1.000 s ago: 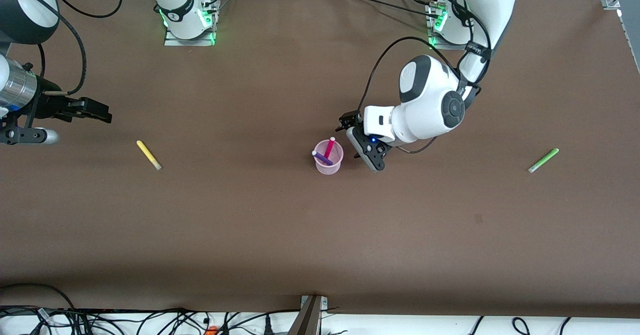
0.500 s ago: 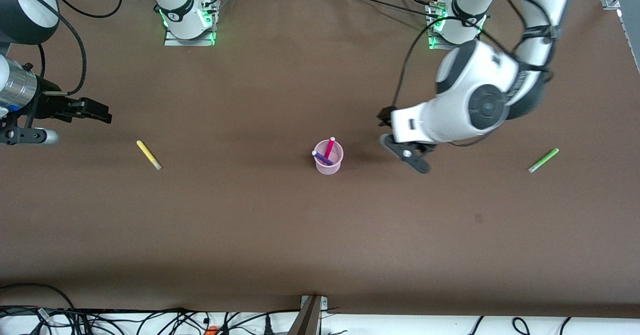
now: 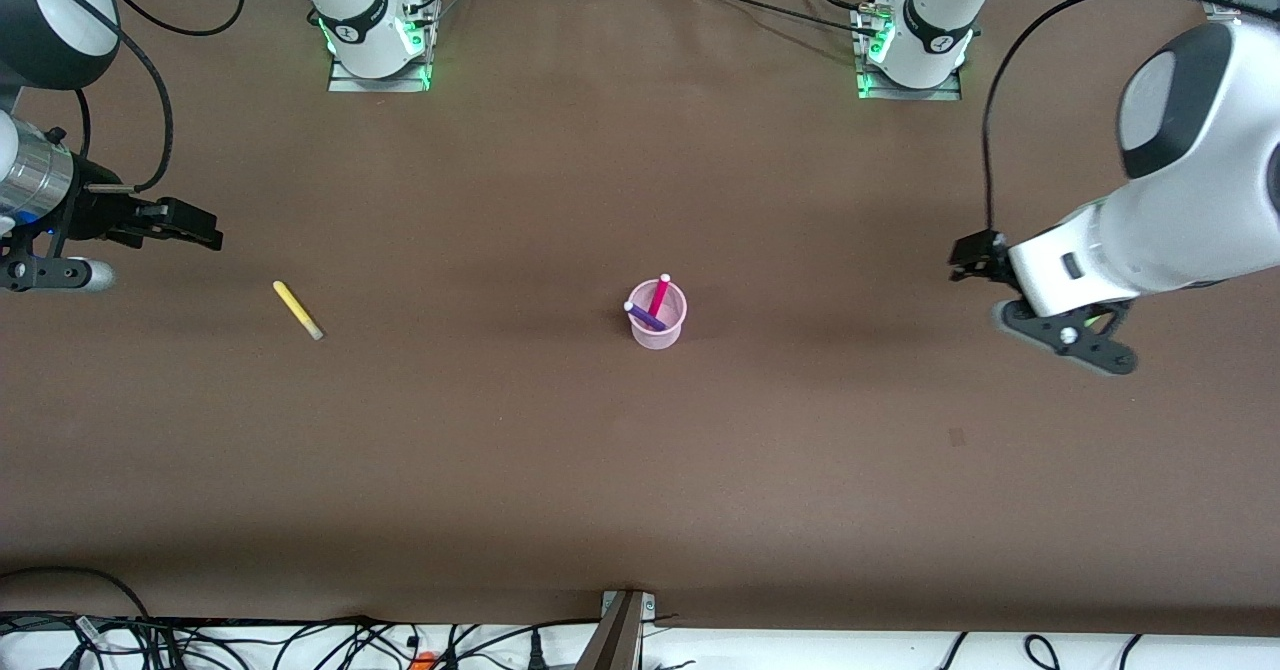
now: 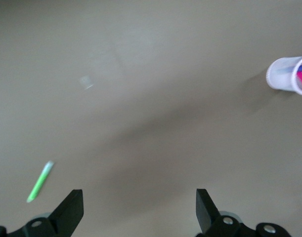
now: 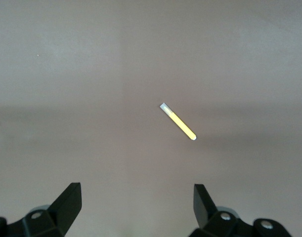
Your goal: Organize pens into pink holder with both arms
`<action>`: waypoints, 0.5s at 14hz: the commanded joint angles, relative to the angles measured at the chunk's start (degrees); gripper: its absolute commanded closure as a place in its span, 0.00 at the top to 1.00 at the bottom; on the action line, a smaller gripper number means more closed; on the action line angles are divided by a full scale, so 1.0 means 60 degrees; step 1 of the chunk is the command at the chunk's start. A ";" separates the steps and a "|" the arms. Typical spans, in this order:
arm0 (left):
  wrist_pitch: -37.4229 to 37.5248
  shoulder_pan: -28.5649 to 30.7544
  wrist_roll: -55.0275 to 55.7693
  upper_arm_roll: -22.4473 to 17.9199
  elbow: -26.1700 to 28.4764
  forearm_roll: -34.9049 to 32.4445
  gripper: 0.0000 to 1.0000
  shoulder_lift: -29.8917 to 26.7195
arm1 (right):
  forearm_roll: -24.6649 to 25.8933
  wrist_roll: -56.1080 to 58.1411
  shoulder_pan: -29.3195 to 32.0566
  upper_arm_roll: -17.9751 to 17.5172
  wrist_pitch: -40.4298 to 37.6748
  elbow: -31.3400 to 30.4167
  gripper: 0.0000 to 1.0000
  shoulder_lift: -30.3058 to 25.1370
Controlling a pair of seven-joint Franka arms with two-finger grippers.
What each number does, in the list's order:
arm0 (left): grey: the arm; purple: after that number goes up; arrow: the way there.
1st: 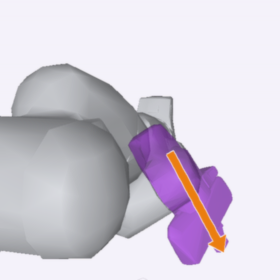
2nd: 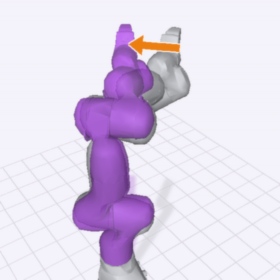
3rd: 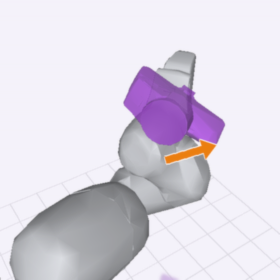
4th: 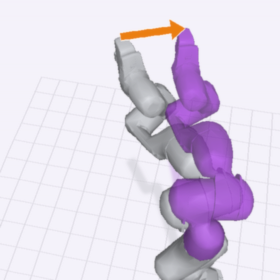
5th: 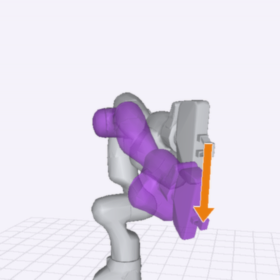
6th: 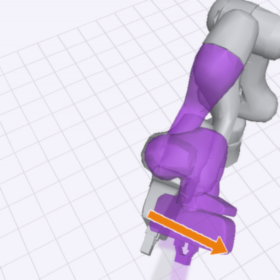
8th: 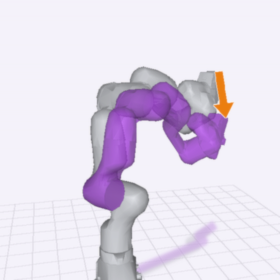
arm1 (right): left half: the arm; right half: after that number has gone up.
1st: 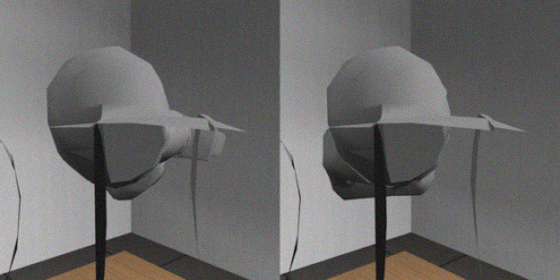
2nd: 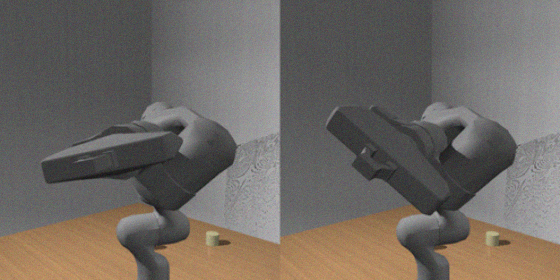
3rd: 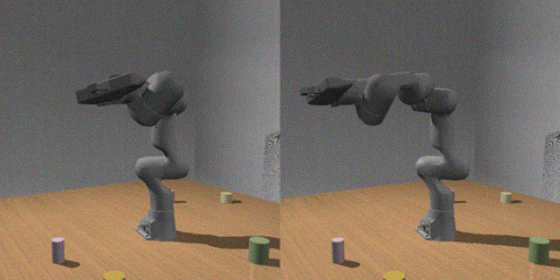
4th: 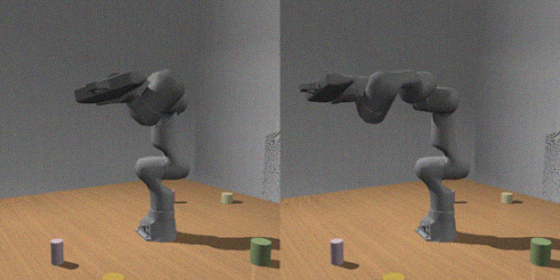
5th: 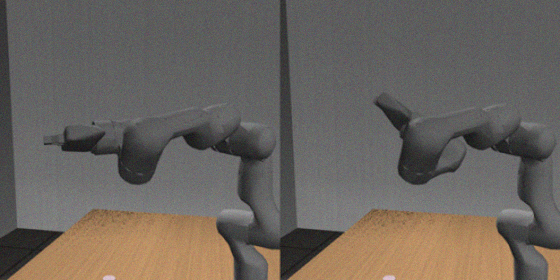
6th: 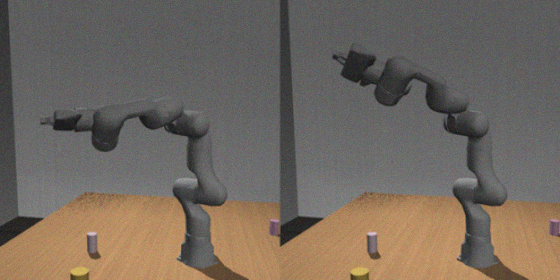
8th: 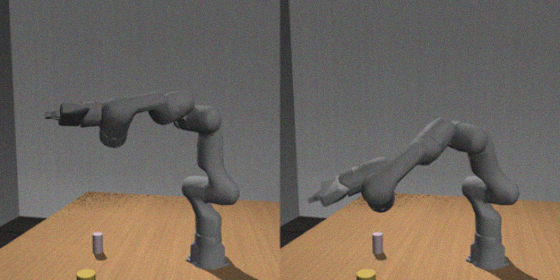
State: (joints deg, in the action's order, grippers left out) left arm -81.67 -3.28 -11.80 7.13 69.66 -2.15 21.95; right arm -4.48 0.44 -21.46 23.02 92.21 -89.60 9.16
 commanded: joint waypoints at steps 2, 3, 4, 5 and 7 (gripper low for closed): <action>0.0313 -0.0039 0.0690 -0.0906 0.0017 -0.0331 1.00 -0.1076 | 0.0132 -0.0161 -0.0070 -0.0028 0.0217 -0.0228 1.00 -0.0222; -0.0008 -0.0010 0.1099 -0.1185 0.0716 -0.0097 1.00 -0.1558 | 0.0132 -0.0161 -0.0070 -0.0028 0.0217 -0.0213 0.99 -0.0222; -0.0693 -0.0097 0.1393 -0.1696 0.1695 0.0006 1.00 -0.2201 | 0.0132 -0.0161 -0.0070 -0.0028 0.0203 -0.0213 1.00 -0.0222; -0.1758 -0.0098 0.1454 -0.1947 0.2792 0.0080 1.00 -0.2860 | 0.0132 -0.0161 -0.0070 -0.0028 0.0203 -0.0213 1.00 -0.0208; -0.3169 0.0005 0.1484 -0.1979 0.4307 0.0358 1.00 -0.3699 | 0.0147 -0.0147 -0.0085 -0.0028 0.0159 -0.0213 1.00 -0.0222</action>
State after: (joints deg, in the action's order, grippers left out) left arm -92.14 -2.99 -4.99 -4.36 81.63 -1.56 8.10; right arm -4.48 0.43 -21.51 23.02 92.80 -89.62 9.16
